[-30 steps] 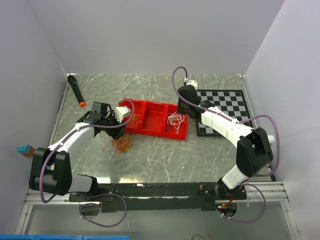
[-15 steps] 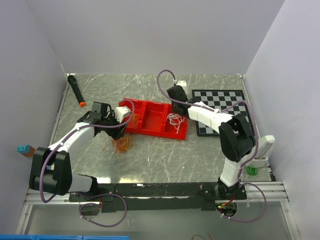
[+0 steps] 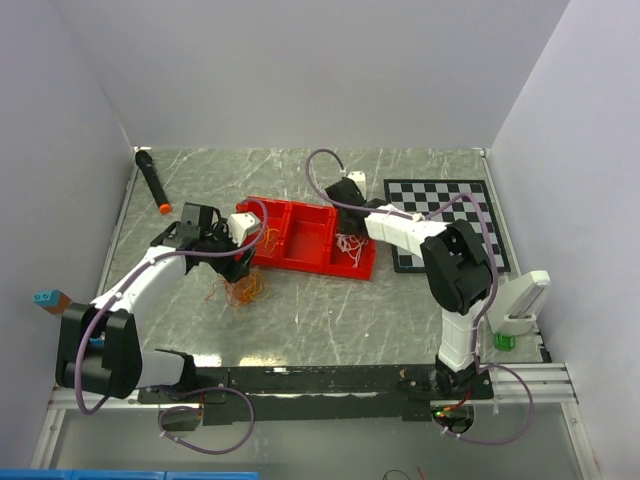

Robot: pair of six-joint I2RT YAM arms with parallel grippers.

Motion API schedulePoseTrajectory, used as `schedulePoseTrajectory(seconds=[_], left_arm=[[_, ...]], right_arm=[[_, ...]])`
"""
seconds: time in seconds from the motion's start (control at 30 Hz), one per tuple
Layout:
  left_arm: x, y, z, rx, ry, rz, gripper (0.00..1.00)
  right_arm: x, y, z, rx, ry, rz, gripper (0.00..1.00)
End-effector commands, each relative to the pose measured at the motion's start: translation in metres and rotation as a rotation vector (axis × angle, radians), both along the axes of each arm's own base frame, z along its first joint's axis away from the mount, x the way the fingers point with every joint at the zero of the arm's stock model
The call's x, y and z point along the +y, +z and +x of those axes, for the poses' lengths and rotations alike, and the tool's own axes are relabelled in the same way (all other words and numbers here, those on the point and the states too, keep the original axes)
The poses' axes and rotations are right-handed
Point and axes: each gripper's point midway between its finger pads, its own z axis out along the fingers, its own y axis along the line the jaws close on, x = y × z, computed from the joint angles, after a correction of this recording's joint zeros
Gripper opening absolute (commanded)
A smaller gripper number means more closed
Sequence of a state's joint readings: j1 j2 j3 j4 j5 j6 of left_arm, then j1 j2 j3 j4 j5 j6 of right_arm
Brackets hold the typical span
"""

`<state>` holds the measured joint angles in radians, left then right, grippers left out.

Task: Untangle the cables

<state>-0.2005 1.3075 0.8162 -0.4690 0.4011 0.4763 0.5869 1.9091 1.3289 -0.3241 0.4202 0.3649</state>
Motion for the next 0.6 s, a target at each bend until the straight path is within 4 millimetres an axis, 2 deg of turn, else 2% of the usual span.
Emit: schedulePoseTrajectory(seconds=[0.0,0.1,0.2,0.33,0.5,0.57], left_arm=[[-0.007,0.019,0.002,-0.037,-0.037,-0.033,0.78],[-0.005,0.012,0.0,-0.019,-0.037,-0.023,0.73],[-0.007,0.007,-0.003,-0.001,-0.047,-0.026,0.7],[-0.008,0.002,-0.004,0.008,-0.048,-0.035,0.67],[-0.015,-0.009,-0.005,0.049,-0.064,-0.065,0.59],[-0.018,-0.011,-0.007,0.069,-0.072,-0.078,0.5]], right_arm=[[0.013,0.049,0.008,-0.091,0.023,0.067,0.5],[0.016,0.079,0.0,-0.148,0.045,0.125,0.62],[0.022,0.103,-0.012,-0.189,0.074,0.174,0.65],[0.034,0.134,-0.039,-0.253,0.129,0.246,0.66],[0.057,0.133,-0.096,-0.273,0.241,0.329,0.66],[0.069,0.129,-0.119,-0.271,0.302,0.37,0.66]])
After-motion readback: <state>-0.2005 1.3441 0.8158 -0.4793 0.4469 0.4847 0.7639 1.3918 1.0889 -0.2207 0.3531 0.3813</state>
